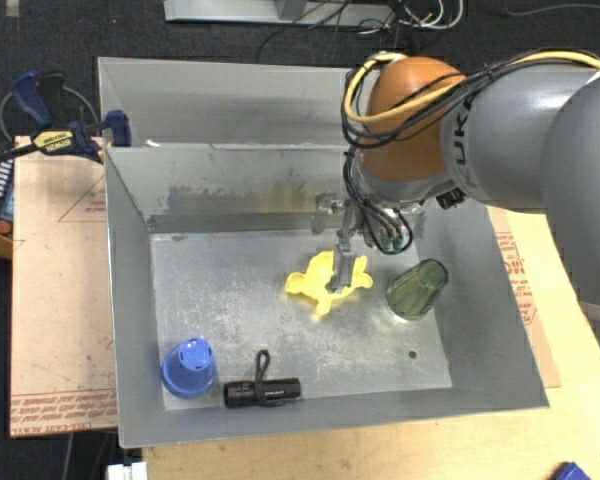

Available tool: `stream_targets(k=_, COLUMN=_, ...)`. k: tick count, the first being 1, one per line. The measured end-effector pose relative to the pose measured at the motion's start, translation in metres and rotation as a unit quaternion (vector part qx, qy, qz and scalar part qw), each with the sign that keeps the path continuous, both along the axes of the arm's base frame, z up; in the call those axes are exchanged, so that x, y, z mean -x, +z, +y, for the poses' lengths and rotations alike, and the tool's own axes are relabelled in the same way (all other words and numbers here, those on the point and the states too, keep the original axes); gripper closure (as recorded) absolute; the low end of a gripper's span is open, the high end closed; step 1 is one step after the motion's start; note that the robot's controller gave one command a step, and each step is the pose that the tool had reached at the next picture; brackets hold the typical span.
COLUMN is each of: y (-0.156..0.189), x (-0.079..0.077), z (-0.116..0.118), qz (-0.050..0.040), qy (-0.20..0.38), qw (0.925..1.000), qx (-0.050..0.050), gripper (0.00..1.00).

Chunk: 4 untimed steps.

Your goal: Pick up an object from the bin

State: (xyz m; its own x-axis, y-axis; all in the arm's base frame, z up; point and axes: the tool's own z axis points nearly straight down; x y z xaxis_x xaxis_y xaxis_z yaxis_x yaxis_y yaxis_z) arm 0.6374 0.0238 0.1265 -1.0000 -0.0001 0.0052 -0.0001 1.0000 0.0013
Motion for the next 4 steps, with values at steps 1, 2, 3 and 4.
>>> stream_targets(k=1, y=0.005, x=-0.002, z=0.0, qz=-0.0035, qy=0.0, qw=1.0, qx=0.0, gripper=0.0)
stream_targets(k=2, y=-0.059, x=0.014, z=-0.023, qz=0.0004, qy=0.07, qw=0.9975, qx=-0.001, gripper=0.0)
stream_targets(k=3, y=0.012, x=0.016, z=-0.022, qz=-0.0065, qy=0.025, qw=0.9997, qx=-0.001, gripper=0.0)
stream_targets(k=4, y=-0.059, x=0.014, z=-0.022, qz=-0.0007, qy=0.069, qw=0.9976, qx=-0.001, gripper=0.0)
